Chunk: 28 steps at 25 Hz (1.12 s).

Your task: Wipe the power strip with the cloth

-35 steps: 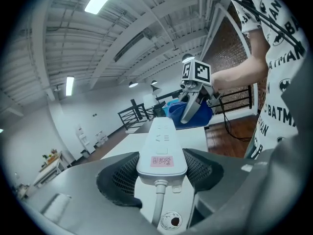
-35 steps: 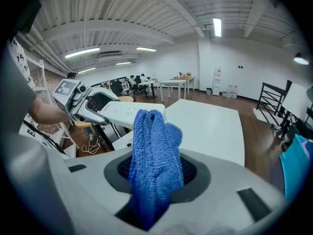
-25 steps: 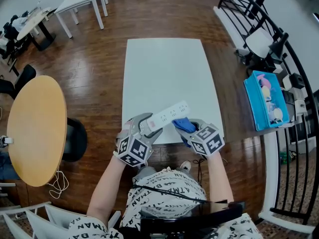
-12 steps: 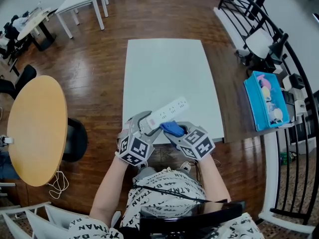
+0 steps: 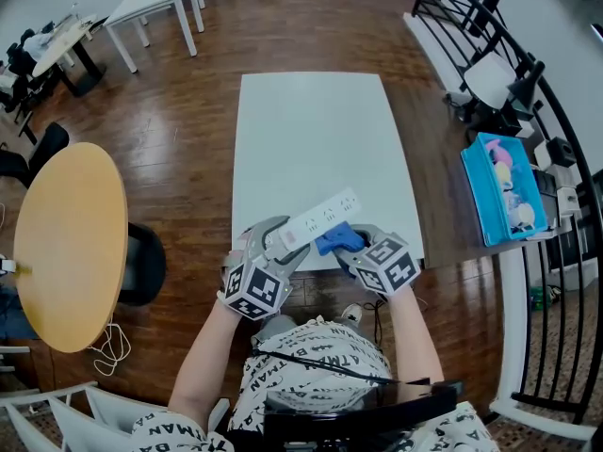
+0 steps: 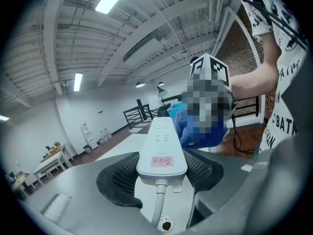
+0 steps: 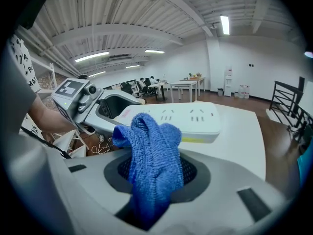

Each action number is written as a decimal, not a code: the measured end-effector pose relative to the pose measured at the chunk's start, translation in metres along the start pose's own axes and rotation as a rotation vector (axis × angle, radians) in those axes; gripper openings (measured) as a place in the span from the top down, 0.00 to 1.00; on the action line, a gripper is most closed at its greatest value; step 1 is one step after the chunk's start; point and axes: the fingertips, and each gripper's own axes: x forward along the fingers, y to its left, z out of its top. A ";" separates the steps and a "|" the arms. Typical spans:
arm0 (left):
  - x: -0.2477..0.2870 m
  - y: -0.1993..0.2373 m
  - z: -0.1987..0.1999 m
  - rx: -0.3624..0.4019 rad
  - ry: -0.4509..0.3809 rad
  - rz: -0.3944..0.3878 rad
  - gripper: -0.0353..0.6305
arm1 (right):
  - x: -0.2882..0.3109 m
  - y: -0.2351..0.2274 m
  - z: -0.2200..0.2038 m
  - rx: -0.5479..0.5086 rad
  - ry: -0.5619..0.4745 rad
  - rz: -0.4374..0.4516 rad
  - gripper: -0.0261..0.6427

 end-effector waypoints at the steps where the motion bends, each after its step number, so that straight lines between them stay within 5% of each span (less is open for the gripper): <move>1: -0.001 0.000 0.000 0.004 -0.001 -0.003 0.53 | -0.003 -0.005 -0.001 0.003 0.002 -0.012 0.75; 9: -0.009 -0.008 0.001 0.038 -0.024 -0.047 0.53 | -0.028 -0.051 -0.020 -0.004 0.059 -0.114 0.75; 18: -0.020 -0.032 0.001 0.166 -0.021 -0.130 0.53 | -0.049 -0.081 -0.033 -0.056 0.135 -0.215 0.75; 28: -0.025 -0.043 0.004 0.206 -0.036 -0.228 0.53 | -0.054 -0.085 -0.030 -0.099 0.148 -0.207 0.75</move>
